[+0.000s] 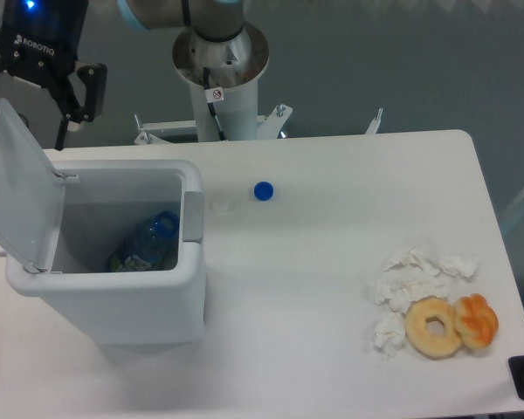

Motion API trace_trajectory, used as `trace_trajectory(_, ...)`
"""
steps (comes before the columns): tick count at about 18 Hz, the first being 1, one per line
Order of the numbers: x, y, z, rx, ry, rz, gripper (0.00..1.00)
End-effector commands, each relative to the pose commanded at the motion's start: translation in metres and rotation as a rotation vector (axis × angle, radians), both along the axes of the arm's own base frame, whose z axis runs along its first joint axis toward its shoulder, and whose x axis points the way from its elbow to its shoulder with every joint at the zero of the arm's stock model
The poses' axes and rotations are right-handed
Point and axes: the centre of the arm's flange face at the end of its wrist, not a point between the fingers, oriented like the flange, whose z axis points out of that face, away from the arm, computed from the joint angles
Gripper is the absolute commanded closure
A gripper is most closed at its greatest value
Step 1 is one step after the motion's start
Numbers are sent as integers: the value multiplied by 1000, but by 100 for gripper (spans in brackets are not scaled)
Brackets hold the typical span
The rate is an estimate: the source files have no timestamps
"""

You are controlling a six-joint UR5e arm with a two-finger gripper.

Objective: Close the trash can
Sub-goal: 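Lower the gripper onto the back of the raised white lid, then push the lid forward and down over the trash can opening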

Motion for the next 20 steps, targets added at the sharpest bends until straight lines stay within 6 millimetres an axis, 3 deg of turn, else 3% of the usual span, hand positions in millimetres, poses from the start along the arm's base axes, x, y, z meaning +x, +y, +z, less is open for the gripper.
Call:
trace_trajectory(6,-10,-4,-1,-29,49,51,0)
trace_trajectory(15,-57,-15,-4,-40,61,135,0)
trace_trajectory(20,-78,-16,-16,-58,50,164,0)
